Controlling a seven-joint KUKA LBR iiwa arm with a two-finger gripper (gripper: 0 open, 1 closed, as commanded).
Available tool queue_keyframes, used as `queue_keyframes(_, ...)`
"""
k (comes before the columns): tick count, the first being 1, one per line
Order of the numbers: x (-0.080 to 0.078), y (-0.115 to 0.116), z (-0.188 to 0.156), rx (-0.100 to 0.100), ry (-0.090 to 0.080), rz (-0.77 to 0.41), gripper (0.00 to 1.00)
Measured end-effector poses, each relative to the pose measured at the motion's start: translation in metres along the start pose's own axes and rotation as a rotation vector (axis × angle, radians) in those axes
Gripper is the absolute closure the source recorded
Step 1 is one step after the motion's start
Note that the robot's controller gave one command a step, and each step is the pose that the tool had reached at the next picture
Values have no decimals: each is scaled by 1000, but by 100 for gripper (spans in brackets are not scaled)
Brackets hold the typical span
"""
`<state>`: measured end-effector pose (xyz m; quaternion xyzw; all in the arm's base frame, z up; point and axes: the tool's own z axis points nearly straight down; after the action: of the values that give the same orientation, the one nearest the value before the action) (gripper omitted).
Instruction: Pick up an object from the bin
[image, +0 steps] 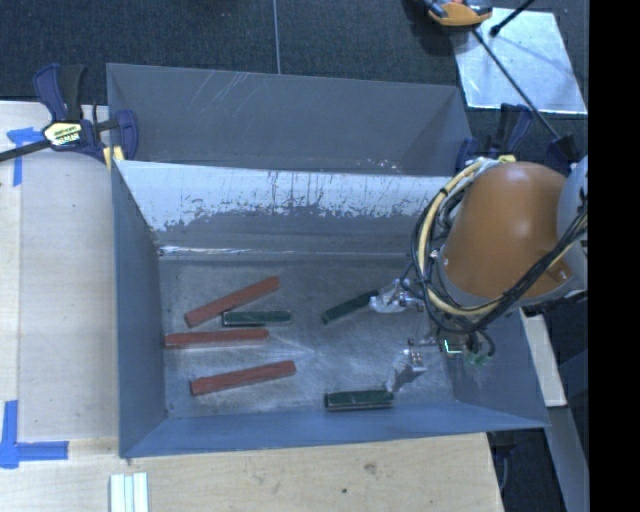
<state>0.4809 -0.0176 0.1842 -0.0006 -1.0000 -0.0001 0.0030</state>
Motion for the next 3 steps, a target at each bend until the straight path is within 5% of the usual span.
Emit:
queue_keyframes(1,-2,0,-4,0,-9,-1,0)
queue_keyframes(2,-73,30,91,0,-30,-30,100)
queue_keyframes(3,-72,30,91,0,-30,-30,100)
